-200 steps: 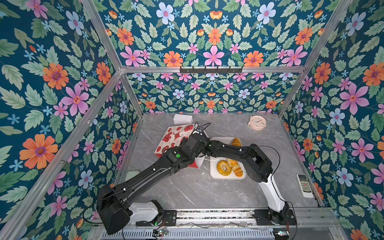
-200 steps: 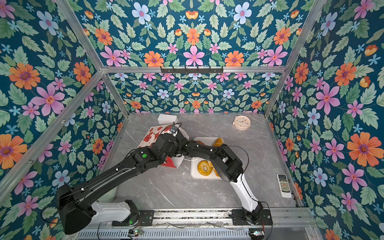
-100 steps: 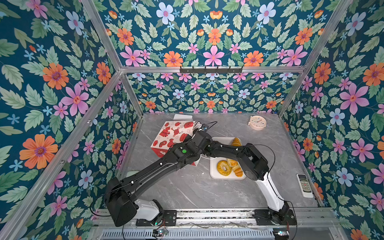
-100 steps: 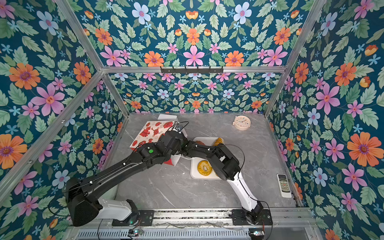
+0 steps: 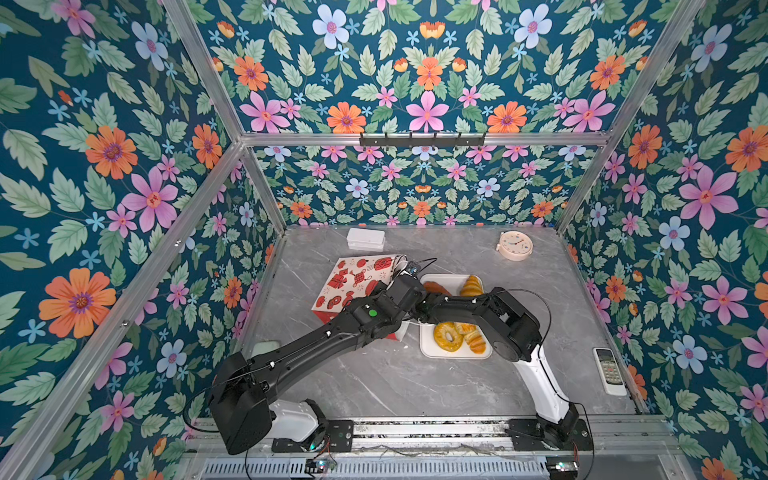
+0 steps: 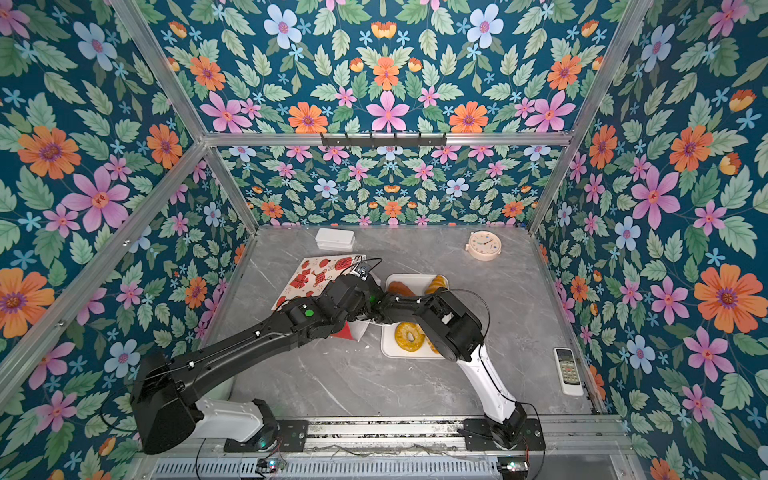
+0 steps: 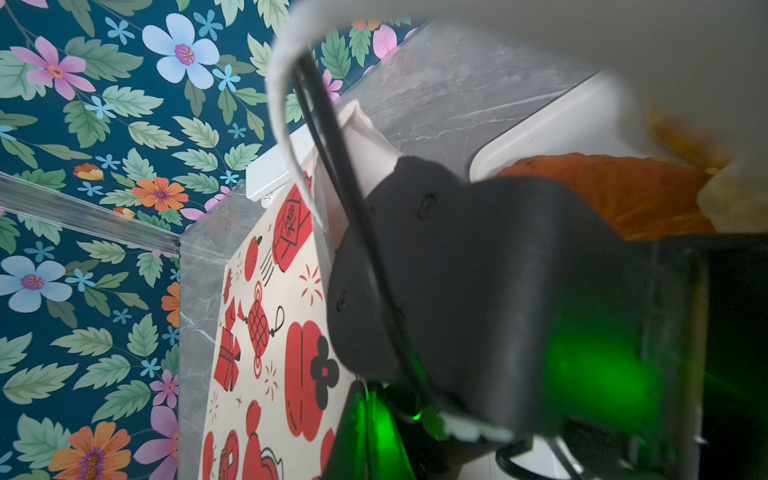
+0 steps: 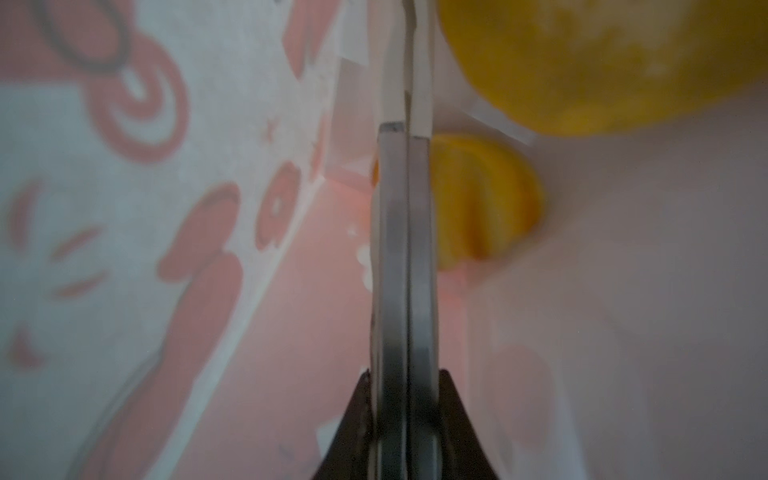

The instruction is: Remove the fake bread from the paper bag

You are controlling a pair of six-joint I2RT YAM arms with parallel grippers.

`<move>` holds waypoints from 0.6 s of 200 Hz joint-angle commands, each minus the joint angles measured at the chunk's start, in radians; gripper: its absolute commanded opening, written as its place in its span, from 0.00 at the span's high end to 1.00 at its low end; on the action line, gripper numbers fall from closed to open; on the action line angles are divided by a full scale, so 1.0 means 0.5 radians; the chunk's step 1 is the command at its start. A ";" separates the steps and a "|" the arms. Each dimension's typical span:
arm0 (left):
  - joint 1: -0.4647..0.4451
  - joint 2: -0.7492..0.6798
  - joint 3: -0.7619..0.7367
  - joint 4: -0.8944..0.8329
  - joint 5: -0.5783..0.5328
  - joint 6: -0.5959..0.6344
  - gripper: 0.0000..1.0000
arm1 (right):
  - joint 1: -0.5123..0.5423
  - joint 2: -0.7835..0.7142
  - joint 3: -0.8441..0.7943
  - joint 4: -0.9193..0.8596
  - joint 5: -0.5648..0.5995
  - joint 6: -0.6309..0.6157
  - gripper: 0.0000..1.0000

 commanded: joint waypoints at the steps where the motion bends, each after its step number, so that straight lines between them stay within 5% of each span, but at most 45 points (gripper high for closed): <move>1: -0.001 -0.035 -0.080 0.131 0.036 -0.053 0.99 | 0.001 -0.060 -0.022 -0.342 0.115 -0.161 0.99; 120: -0.002 -0.555 -0.727 0.509 0.317 -0.253 0.98 | -0.003 -0.496 -0.442 -0.758 0.147 -0.260 0.96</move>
